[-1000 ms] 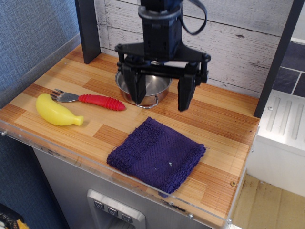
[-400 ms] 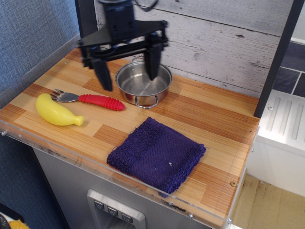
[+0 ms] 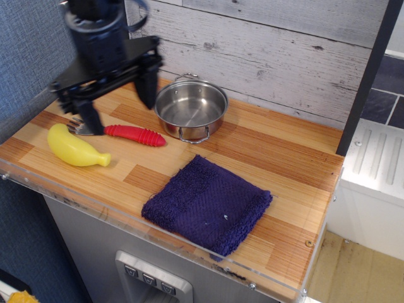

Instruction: Put the banana behind the cloth.

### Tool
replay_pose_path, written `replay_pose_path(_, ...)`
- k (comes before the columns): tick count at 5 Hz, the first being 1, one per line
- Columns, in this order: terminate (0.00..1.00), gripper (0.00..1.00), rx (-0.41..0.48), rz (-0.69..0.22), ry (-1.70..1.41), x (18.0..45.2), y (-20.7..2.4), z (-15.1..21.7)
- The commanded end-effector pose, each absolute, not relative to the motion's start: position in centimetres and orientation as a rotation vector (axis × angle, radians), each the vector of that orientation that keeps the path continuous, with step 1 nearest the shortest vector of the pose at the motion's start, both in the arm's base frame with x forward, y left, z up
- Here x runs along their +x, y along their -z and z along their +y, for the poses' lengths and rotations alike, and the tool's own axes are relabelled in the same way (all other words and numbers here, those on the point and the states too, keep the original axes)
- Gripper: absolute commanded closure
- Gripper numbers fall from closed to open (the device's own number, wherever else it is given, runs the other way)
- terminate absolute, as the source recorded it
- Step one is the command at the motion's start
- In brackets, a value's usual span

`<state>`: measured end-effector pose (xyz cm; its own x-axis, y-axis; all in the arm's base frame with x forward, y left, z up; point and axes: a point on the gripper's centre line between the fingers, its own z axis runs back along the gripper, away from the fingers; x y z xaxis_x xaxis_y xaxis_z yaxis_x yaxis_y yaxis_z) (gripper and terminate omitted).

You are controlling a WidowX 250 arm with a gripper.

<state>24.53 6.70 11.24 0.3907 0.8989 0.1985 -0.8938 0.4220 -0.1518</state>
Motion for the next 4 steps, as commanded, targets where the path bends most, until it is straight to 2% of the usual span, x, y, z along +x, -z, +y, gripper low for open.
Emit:
replay_pose_path(1,0.00,0.00,0.019,-0.299,-1.221,24.7,-10.5,10.1)
replay_pose_path(3,0.00,0.00,0.068,-0.328,-1.266,24.6,-8.6,12.3)
replay_pose_path(4,0.00,0.00,0.076,-0.306,-1.268,24.4,-6.8,13.0)
